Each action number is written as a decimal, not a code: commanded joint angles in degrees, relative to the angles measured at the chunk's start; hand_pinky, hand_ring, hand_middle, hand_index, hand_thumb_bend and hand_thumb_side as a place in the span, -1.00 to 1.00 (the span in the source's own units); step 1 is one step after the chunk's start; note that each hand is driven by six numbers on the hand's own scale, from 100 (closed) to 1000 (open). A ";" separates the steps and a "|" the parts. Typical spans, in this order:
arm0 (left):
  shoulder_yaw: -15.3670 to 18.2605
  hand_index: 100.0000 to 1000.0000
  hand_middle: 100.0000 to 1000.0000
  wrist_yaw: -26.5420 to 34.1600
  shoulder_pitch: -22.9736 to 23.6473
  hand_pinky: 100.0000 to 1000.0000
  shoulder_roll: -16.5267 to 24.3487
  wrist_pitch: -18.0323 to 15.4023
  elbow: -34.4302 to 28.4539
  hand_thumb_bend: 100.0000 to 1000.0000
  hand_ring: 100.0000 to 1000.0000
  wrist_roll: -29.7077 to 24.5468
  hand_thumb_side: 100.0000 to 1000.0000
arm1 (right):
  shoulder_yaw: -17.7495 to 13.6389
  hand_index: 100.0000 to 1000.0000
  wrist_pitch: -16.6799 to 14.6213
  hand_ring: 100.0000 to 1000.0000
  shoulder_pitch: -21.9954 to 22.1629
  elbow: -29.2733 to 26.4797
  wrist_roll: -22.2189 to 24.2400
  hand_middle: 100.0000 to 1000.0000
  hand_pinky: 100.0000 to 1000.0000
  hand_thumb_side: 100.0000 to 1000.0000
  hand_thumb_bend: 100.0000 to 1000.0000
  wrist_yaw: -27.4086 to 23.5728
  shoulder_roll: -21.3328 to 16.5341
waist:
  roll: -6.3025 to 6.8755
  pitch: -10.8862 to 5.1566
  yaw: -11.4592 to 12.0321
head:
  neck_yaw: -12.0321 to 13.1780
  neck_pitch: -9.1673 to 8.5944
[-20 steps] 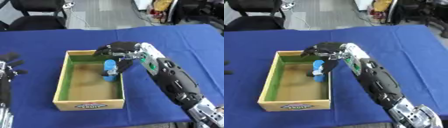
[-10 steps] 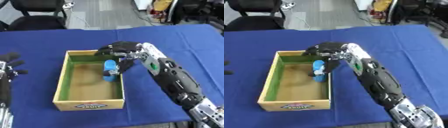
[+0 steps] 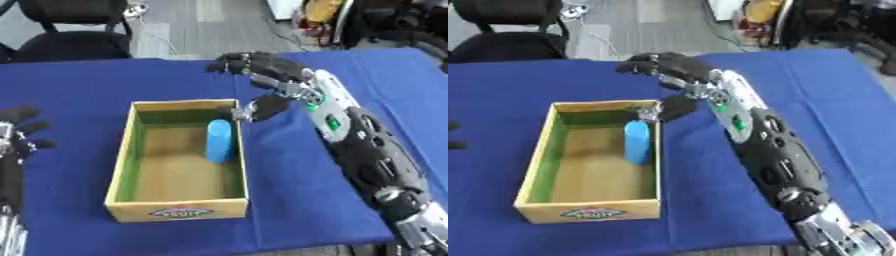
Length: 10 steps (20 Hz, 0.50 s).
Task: Pick up objects on the table and place them in the box.
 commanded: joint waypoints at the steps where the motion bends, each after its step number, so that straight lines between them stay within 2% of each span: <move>1: 0.10 0.69 0.55 -0.08 -0.50 0.05 0.32 -0.07 -0.43 -0.17 0.38 -0.14 1.00 | -1.97 0.90 2.12 0.57 1.40 -4.67 -0.30 0.63 0.39 0.61 -0.35 -1.90 -2.68 | -0.03 -0.46 -0.28 | 0.71 -0.21; 10: 0.21 0.69 0.56 -0.23 -0.56 0.06 0.38 -0.08 -0.32 -0.17 0.38 -0.24 1.00 | -6.64 0.88 6.52 0.56 8.26 -8.17 -1.28 0.61 0.39 0.64 -0.32 -2.73 -5.28 | 0.09 -0.46 -0.93 | 1.98 -0.21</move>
